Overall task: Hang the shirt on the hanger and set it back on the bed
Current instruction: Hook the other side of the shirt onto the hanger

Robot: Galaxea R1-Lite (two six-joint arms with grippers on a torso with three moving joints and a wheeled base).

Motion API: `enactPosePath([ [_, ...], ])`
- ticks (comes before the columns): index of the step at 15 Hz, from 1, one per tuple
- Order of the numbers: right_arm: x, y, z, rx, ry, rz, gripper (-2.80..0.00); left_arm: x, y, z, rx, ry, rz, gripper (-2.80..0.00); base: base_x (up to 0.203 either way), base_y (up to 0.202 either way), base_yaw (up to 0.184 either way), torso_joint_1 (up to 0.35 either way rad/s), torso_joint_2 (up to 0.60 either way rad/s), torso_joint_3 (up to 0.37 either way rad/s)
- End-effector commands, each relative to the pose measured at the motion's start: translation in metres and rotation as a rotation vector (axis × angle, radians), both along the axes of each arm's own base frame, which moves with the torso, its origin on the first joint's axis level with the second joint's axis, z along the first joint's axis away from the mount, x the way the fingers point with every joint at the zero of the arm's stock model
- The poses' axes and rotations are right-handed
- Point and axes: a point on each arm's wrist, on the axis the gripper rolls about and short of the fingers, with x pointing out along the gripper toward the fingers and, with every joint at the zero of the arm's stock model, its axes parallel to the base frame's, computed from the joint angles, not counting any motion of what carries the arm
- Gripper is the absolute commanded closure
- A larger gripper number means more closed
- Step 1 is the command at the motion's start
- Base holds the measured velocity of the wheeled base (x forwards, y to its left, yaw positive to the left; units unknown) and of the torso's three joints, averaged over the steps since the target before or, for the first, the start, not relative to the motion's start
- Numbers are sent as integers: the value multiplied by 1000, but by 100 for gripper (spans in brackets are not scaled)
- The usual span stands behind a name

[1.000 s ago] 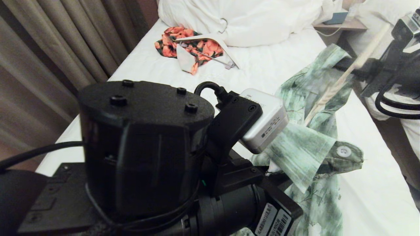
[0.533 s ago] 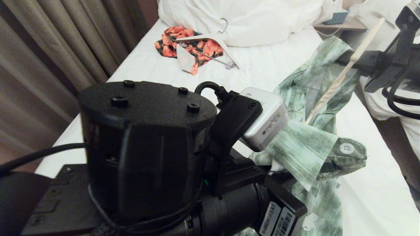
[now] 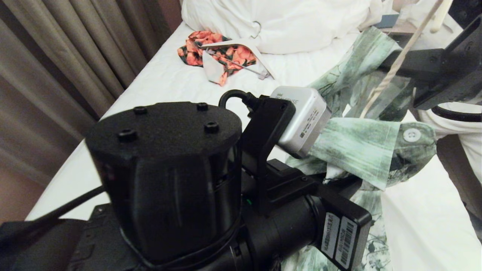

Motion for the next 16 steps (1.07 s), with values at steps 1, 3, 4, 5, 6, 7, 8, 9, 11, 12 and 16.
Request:
enactPosePath([
  [1,-14,-2,6,7,-14,15,0,7,-4,-7,-44,-35,20,0,0,0,0,0,0,0],
  [3,-21,-5,4,-1,10,14,0,9,-2,-6,-70,-49,25,0,0,0,0,0,0,0],
  [4,-24,-6,5,-1,11,15,0,9,-2,-5,-86,-55,27,0,0,0,0,0,0,0],
  [5,-27,-7,6,0,6,15,0,10,-2,-5,-99,-61,31,0,0,0,0,0,0,0],
  [6,-33,-9,7,4,-5,16,0,14,1,-2,-123,-73,43,0,0,0,0,0,0,0],
  [7,-39,-10,8,6,-12,18,0,17,3,1,-145,-91,58,0,0,0,0,0,0,0],
  [8,-43,-12,9,8,-15,18,0,21,6,4,-162,-112,73,0,0,0,0,0,0,0],
  [9,-47,-13,10,7,-13,17,0,24,9,7,-176,-129,88,0,0,0,0,0,0,0],
  [11,-56,-16,15,15,-35,15,0,27,15,14,-199,-160,105,0,0,0,0,0,0,0],
  [12,-60,-18,17,18,-44,15,0,26,17,16,-205,-165,106,0,0,0,0,0,0,0],
  [16,-74,-23,21,27,-72,13,0,30,24,22,-219,-180,131,0,0,0,0,0,0,0],
])
